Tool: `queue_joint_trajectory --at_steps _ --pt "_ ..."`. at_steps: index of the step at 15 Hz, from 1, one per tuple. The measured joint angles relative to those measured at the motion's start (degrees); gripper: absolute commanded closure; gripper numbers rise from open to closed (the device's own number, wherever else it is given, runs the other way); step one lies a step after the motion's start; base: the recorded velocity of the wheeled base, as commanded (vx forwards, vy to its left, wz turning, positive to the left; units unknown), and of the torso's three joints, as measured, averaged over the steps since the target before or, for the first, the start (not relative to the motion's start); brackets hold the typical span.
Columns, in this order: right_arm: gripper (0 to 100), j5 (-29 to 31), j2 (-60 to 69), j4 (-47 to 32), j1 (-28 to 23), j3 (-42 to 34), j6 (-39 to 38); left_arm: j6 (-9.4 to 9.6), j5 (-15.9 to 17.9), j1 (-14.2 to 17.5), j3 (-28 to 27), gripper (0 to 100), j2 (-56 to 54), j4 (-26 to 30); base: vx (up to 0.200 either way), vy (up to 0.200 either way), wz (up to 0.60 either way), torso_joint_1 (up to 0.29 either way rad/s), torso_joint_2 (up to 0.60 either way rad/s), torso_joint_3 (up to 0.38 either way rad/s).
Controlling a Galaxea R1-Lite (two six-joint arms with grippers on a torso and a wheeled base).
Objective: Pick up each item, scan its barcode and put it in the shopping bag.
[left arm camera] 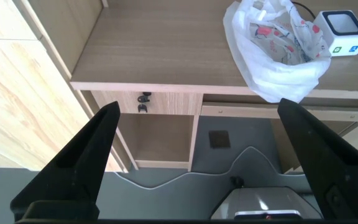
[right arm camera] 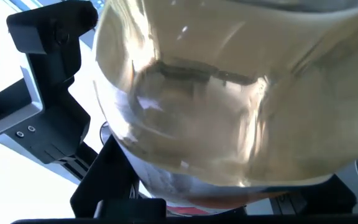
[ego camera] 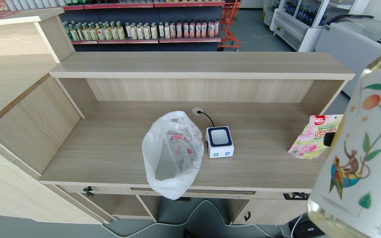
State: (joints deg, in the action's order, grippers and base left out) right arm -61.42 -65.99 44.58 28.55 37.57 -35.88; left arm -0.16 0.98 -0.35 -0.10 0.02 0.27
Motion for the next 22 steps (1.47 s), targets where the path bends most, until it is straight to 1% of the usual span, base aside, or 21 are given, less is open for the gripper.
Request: queue_joint_trajectory --at_steps 10,12,13,14,16,17,19,20,22 --pt "100 -0.1 -0.4 0.0 0.2 -0.2 0.2 -0.02 0.0 0.0 0.0 0 0.0 0.0 0.000 0.000 0.00 0.000 0.00 0.000" --pt "100 -0.1 -0.4 0.0 0.2 -0.3 0.5 0.00 0.0 0.0 0.0 0 0.0 0.0 0.000 0.000 0.00 0.000 0.00 0.000" --pt "100 -0.1 -0.4 0.1 0.0 -0.4 1.9 0.00 0.0 0.0 0.0 0 0.0 0.0 0.000 0.000 0.00 0.000 0.00 0.000" --pt "100 -0.1 -0.7 0.3 -0.5 -0.7 4.9 -0.02 0.0 0.0 0.0 0 0.0 0.0 0.000 0.000 0.00 0.000 0.00 0.000" --pt "100 0.2 -2.4 0.7 -2.8 -1.3 13.5 -0.02 0.0 0.0 0.0 0 0.0 0.0 0.000 0.000 0.00 0.000 0.00 0.000" --pt "100 0.7 -4.1 0.8 -4.9 -1.7 20.6 -0.02 0.0 0.0 0.0 0 0.0 0.0 0.000 0.000 0.00 0.000 0.00 0.000" --pt "100 1.8 -9.4 1.5 -11.0 -1.9 35.7 0.00 0.0 0.0 0.0 0 0.0 0.0 0.000 0.000 0.00 0.000 0.00 0.000" --pt "100 2.2 -12.9 2.7 -14.3 -1.4 41.6 -0.05 0.0 0.0 0.0 0 0.0 0.0 0.000 0.000 0.00 0.000 0.00 0.000" --pt "100 3.9 -19.8 6.2 -18.7 0.6 50.0 0.00 0.0 0.0 0.0 0 0.0 0.0 0.000 0.000 0.00 0.000 0.00 0.000"
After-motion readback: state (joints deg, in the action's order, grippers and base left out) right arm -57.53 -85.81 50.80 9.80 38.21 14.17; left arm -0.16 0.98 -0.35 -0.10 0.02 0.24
